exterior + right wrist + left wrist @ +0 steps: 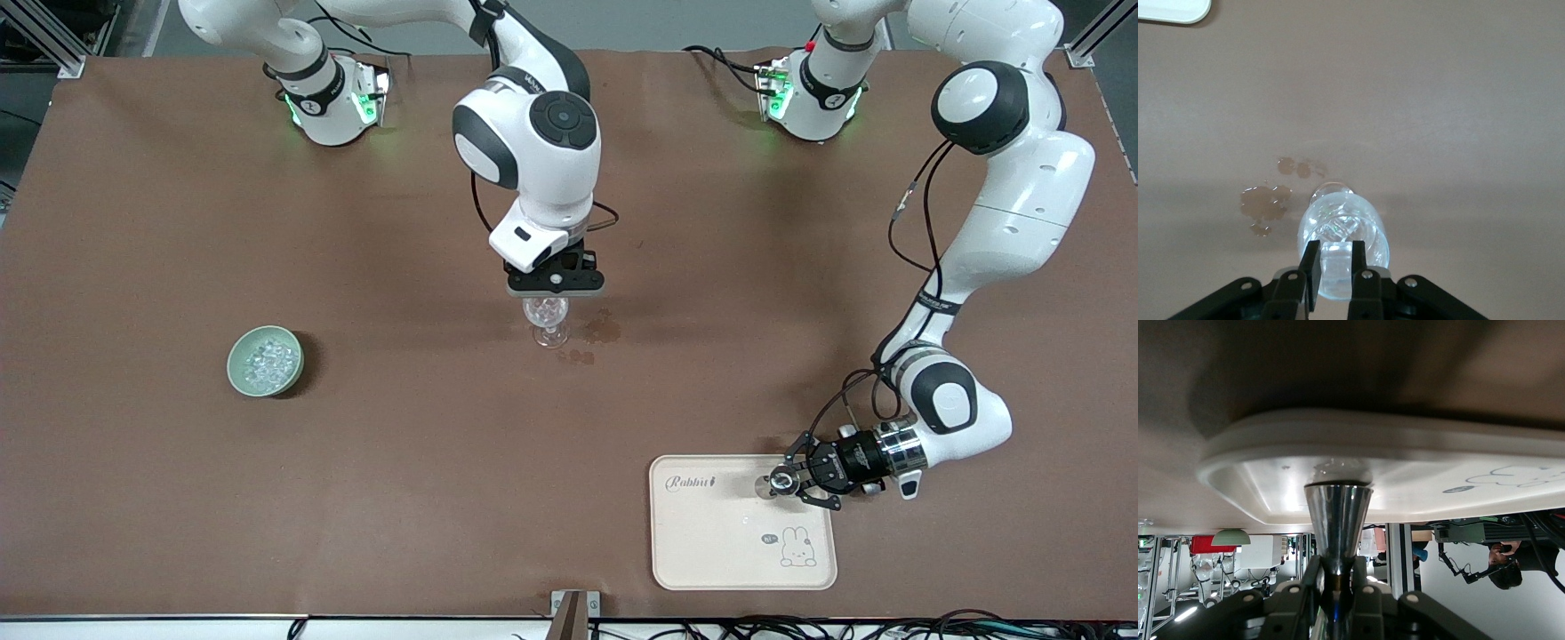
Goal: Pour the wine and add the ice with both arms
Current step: 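Lower the left gripper's jigger onto the tray while the right gripper drops ice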
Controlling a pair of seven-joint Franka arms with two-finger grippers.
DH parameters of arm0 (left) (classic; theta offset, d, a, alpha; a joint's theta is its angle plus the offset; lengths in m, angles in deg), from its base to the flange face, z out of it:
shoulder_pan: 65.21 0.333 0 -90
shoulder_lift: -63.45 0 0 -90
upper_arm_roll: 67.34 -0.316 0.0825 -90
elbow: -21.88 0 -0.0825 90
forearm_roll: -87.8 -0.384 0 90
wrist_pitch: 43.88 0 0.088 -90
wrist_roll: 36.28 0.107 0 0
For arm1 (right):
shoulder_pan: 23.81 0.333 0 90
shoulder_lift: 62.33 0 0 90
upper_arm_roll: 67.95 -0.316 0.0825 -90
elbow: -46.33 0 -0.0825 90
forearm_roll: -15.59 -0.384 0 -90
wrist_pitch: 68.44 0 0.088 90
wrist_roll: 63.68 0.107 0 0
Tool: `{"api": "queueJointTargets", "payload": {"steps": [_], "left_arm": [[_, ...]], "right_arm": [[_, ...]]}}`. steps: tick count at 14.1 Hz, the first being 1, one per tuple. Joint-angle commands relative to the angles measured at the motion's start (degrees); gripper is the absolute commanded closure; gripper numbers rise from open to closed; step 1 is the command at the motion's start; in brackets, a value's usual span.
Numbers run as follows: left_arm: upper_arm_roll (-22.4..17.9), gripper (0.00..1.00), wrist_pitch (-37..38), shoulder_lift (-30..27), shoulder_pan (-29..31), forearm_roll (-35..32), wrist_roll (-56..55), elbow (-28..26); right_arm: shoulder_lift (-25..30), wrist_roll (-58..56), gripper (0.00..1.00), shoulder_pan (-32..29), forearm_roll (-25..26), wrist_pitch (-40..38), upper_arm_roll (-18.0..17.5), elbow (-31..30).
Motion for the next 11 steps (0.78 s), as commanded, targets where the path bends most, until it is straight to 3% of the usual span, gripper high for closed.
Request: {"api": "queueJointTargets", "payload": {"steps": [1,3,5,7,11], "left_arm": [[-0.1,0.36,-0.2,0.3,-0.6,1.0,0.9,0.8],[-0.2,0.00,0.0,-1.4,-0.9,0.2,1.3,0.8],[-0.2,0.00,0.4,-3.2,0.1,-3.0,1.2,0.3],[-0.1,0.00,3.8,-5.5,1.4,-10.1,1.2,0.3],[0.5,0.00,13.5,-11.0,4.0,-32.0,1.3,0.3]], "right_arm": [[0.5,0.4,0.74,0.0,1.7,0.4,0.3,-1.4],[0.5,0.5,0.50,-0.1,1.7,0.5,0.3,-1.6],[0.5,0.8,0.29,-0.2,1.6,0.3,0.3,-1.5],[0.7,0.4,0.23,-0.8,1.6,0.3,0.4,-1.4],[3.9,0.0,0.12,-4.9,1.4,-0.1,0.6,-1.0]]}}
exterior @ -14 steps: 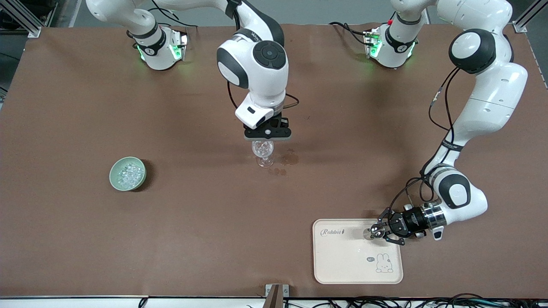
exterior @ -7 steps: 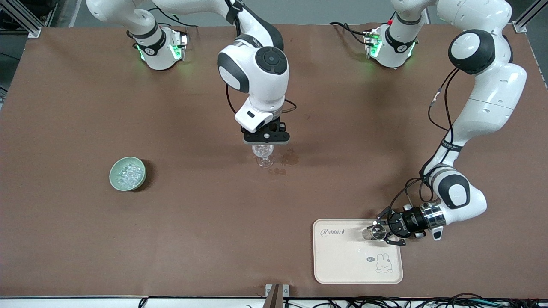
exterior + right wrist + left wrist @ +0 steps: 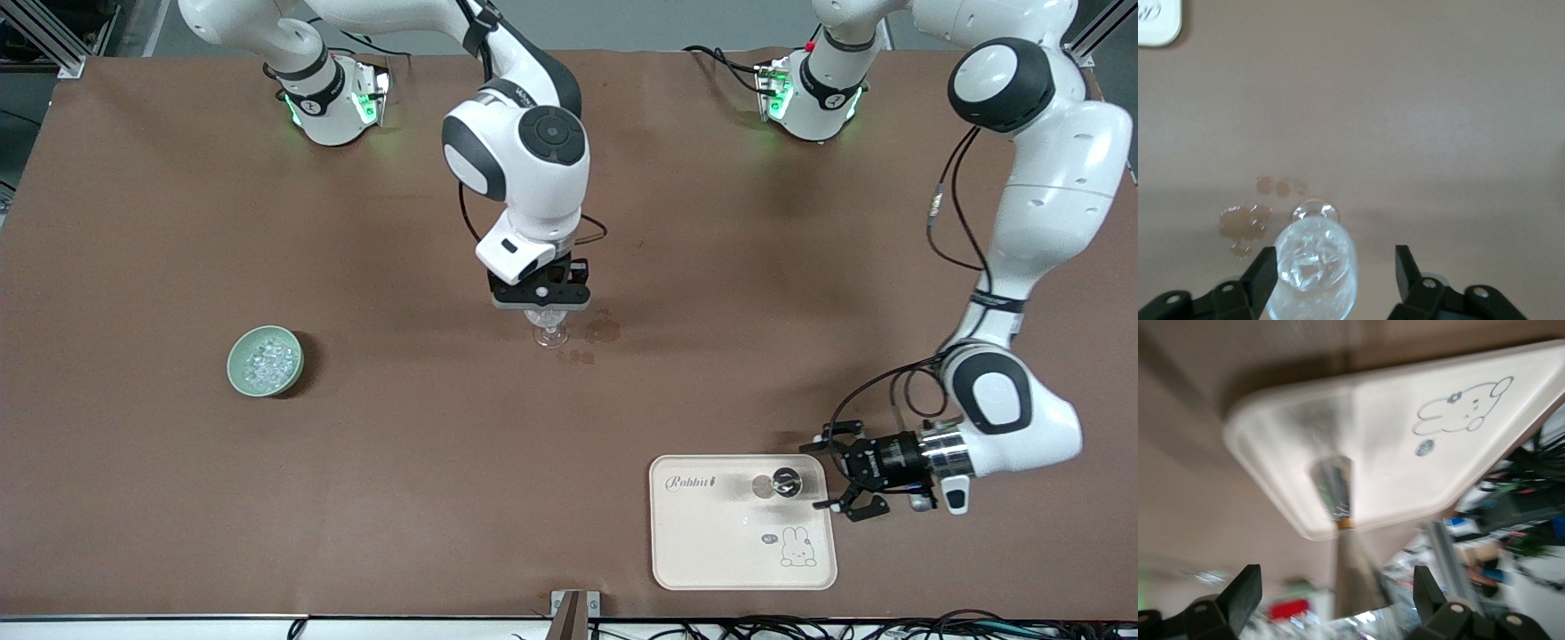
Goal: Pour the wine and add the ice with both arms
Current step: 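Open the left gripper releasing the jigger while the right gripper withdraws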
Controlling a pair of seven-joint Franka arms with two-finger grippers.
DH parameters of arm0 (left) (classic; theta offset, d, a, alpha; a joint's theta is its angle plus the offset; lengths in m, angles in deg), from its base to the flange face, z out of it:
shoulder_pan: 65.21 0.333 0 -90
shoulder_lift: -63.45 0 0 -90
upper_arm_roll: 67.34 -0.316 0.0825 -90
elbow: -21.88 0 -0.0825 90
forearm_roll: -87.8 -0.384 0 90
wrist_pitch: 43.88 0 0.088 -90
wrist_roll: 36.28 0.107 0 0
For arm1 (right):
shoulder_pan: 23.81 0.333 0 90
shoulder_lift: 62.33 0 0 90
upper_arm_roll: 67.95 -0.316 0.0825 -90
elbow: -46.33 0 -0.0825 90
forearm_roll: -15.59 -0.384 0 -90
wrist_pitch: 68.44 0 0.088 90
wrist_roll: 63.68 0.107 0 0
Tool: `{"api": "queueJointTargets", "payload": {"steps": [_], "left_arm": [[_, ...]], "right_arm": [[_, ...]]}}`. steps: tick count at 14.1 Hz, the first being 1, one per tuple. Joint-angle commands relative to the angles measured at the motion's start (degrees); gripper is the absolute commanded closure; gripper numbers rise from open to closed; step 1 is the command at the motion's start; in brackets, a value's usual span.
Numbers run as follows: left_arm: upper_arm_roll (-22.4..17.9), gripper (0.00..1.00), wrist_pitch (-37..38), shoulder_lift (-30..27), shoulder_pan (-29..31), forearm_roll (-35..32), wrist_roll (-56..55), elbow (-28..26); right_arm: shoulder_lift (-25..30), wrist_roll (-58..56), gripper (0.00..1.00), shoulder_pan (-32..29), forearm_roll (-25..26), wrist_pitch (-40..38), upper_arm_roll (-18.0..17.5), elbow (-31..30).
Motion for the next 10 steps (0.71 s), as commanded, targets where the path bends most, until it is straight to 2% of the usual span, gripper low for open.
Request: {"api": "queueJointTargets", "payload": {"steps": [1,2,3,8,10], "left_arm": [[0.0,0.00,6.6,-5.9,0.9,-11.8,0.5,-1.4],[0.1,0.00,9.3,-7.9,1.3,-15.4,1.2,-1.4],[0.6,0.00,12.6,-10.0,1.5,-17.9,3.1,-1.4],[0.9,0.00,22.2,-20.1,1.1,-28.6,17.6,-1.9],[1.1,0.00,25.1,-24.3,1.0,-30.7,22.6,-2.1]], "right_arm": [[5.0,-0.1,0.10,-5.0,0.8,-0.2,-0.7,-1.3],[6.1,-0.4,0.07,-6.2,0.7,-0.2,-0.8,-1.6],[7.2,-0.8,0.00,-7.1,0.6,-0.2,-0.7,-1.8],[14.3,-14.8,0.00,-17.4,0.2,-1.0,-1.0,-7.3],[18.0,-18.5,0.00,-21.6,-2.8,-1.0,-0.9,-10.8]]}}
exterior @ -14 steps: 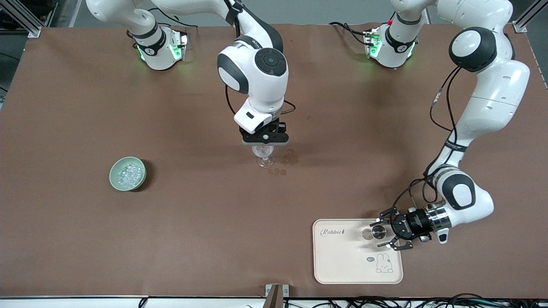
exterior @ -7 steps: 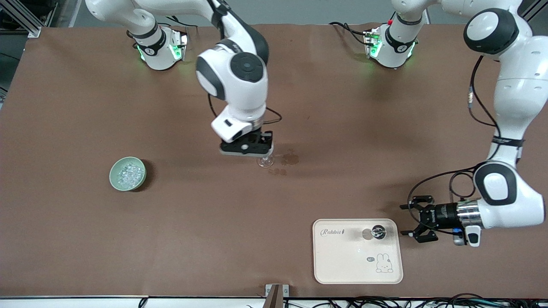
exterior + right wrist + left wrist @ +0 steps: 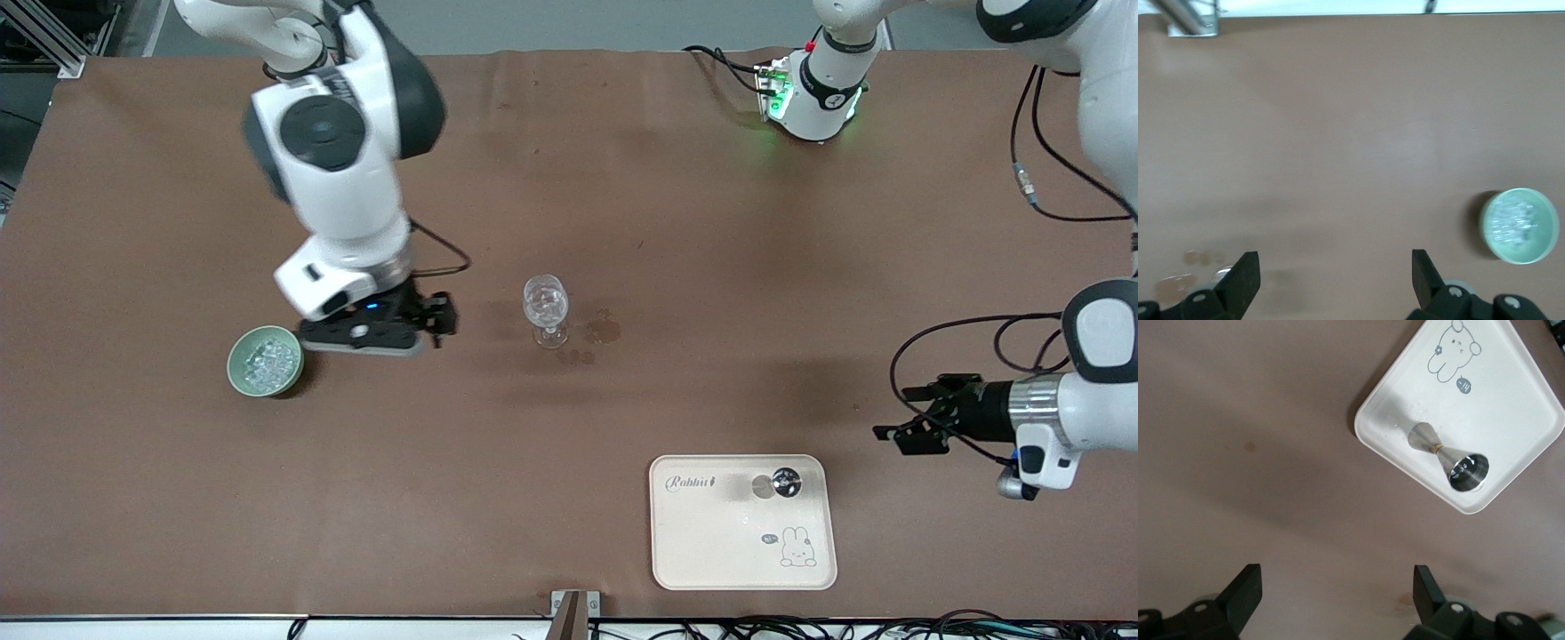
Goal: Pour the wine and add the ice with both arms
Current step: 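Open the left gripper releasing the jigger while the right gripper withdraws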
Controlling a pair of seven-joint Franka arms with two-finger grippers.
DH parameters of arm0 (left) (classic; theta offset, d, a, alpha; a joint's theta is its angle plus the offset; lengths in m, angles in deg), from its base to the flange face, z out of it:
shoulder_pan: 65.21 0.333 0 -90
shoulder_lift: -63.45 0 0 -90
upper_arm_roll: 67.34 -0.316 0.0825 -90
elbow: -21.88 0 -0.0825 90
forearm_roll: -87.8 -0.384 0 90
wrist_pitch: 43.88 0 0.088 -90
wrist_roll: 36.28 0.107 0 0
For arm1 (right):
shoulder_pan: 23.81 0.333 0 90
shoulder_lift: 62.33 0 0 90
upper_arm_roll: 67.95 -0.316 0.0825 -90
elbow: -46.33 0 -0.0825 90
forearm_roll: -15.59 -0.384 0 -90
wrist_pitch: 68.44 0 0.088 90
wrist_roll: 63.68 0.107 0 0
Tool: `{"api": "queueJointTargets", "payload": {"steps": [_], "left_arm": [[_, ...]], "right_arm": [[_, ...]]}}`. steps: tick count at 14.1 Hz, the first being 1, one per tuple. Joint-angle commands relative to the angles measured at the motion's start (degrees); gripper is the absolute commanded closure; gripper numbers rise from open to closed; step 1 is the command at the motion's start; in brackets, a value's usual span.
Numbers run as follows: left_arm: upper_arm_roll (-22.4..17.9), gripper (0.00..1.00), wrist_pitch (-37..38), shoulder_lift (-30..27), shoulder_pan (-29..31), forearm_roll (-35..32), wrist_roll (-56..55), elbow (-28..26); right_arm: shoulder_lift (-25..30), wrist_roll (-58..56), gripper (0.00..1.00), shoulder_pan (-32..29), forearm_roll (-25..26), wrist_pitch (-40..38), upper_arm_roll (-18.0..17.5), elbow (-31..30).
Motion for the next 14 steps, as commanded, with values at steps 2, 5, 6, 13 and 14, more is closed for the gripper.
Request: {"api": "queueJointTargets", "payload": {"steps": [2,5,6,13,14], "left_arm": [[-0.5,0.00,3.8,-9.3,-0.4,-2.6,9.7,-2.4],[-0.6,0.00,6.6,-14.8,-2.0,-7.1,15.1,-2.5],[-1.8,0.00,6.7,-17.2,-4.6,-8.4,17.0,-3.1],[-28.2,0.00,7.1,-39.9,-27.5,0.3,29.4,-20.2],[-30.1,0.00,6.8,-42.8,-29.2,1.3,29.5,-23.1]], "right_arm": [[9.9,-6.7,0.00,-8.1,-3.2,0.8,-1.3,-10.7],[16.4,-14.0,0.00,-14.0,-4.7,0.6,-1.2,-17.3],[18.1,-14.1,0.00,-15.6,-4.8,0.2,-1.2,-18.9],[21.9,-18.2,0.00,-24.1,-4.9,-9.9,-0.9,-15.2],[21.7,-19.0,0.00,-24.7,-4.9,-11.9,-0.9,-13.1]]}}
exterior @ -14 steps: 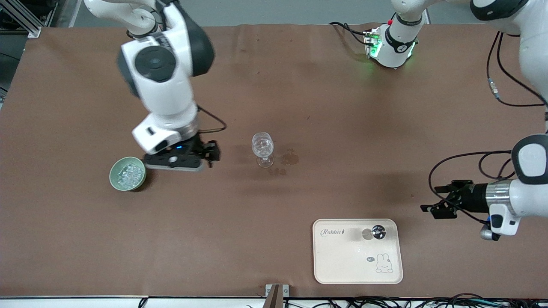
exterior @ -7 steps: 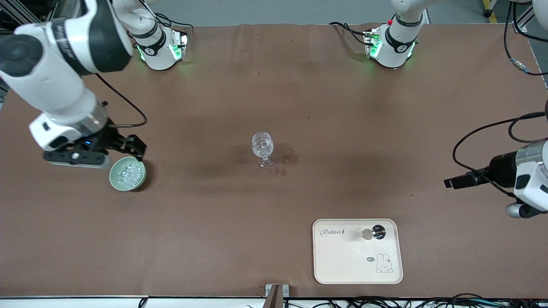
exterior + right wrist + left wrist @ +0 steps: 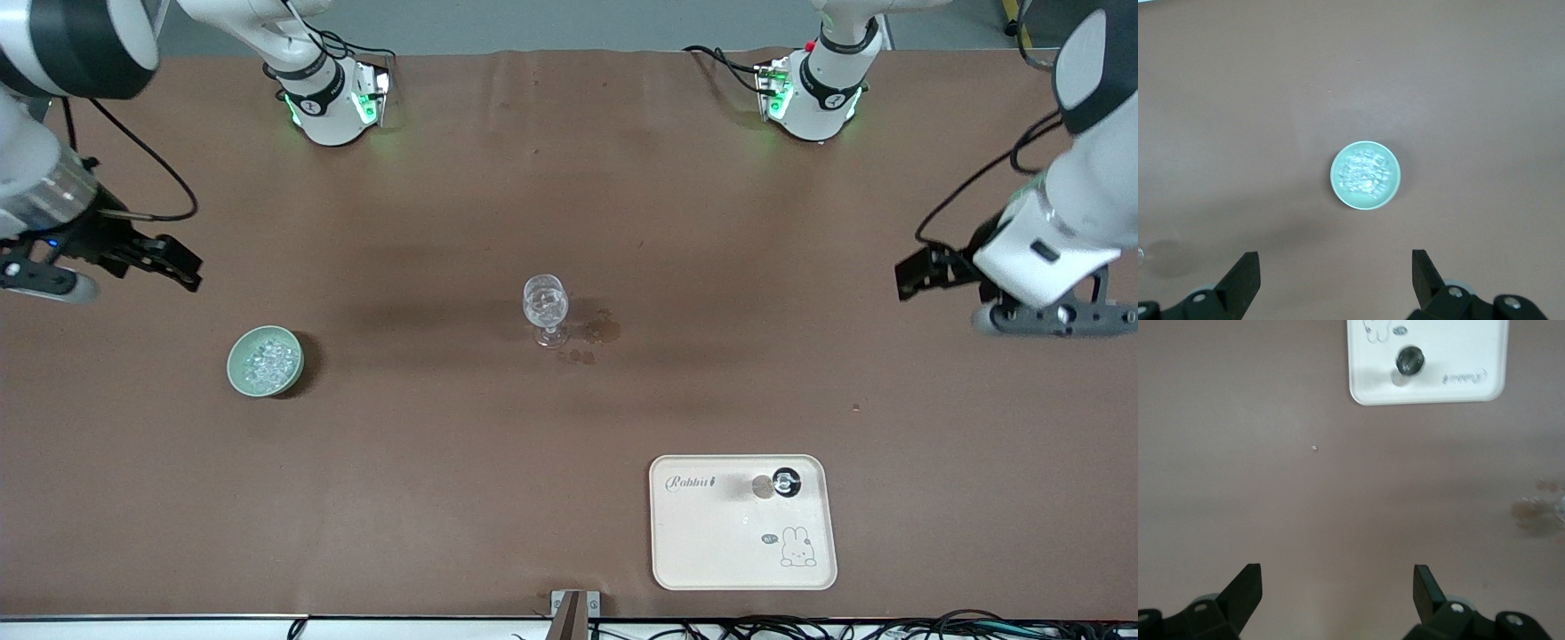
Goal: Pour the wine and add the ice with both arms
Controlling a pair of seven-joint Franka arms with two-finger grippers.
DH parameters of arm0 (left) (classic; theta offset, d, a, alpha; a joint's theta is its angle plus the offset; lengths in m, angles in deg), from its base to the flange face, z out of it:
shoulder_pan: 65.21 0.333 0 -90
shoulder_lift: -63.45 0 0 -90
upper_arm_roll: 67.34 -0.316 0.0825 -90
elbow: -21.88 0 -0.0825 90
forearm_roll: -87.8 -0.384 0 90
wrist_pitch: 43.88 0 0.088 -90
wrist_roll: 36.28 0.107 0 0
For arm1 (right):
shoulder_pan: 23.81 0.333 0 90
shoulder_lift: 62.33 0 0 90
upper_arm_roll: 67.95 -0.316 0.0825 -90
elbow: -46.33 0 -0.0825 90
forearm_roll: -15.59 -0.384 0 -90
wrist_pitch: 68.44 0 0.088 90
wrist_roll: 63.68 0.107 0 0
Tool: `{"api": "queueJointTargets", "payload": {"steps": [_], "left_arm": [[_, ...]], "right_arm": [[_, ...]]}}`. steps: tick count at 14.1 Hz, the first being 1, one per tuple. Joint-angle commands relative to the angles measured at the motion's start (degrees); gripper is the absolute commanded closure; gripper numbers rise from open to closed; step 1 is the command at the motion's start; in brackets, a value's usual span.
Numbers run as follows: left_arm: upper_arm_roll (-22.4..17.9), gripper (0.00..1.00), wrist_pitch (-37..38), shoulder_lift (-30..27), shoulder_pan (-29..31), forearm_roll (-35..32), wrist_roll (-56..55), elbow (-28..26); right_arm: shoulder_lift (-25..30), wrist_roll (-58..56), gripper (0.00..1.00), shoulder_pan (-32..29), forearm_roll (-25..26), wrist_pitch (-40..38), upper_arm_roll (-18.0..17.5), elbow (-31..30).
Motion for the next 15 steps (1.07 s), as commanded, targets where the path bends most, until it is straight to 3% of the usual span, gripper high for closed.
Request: {"api": "queueJointTargets", "payload": {"steps": [1,3,5,6,11,15], "left_arm": [[-5.7,0.00,-2.7,-11.6,-4.0,2.9,1.9,-12.8],[-5.8,0.00,-5.1,-16.5,-4.4,2.7,1.9,-17.9],[-5.8,0.00,-5.8,-20.0,-4.3,2.7,0.4,-21.5],[-5.8,0.00,-5.7,-20.6,-4.2,2.7,0.3,-22.0],[-5.3,0.00,-5.1,-23.5,-3.2,2.5,0.3,-23.6],[-5.7,0.00,-3.8,-21.1,-2.8,2.4,0.8,-19.7]], "right_arm": [[0.6,-2.6,0.00,-3.0,-1.0,-4.7,-0.9,4.7],[0.4,-2.8,0.00,-5.0,-2.5,-5.2,-0.9,8.0],[0.3,-3.0,0.00,-8.3,-8.3,-7.5,-0.9,11.0],[0.2,-3.2,0.00,-9.0,-8.8,-8.6,-1.0,12.0],[0.2,-8.1,0.00,-4.9,-1.8,-11.6,-1.5,11.7],[0.7,-13.4,0.00,-5.0,-1.8,-11.4,-1.4,8.5]]}}
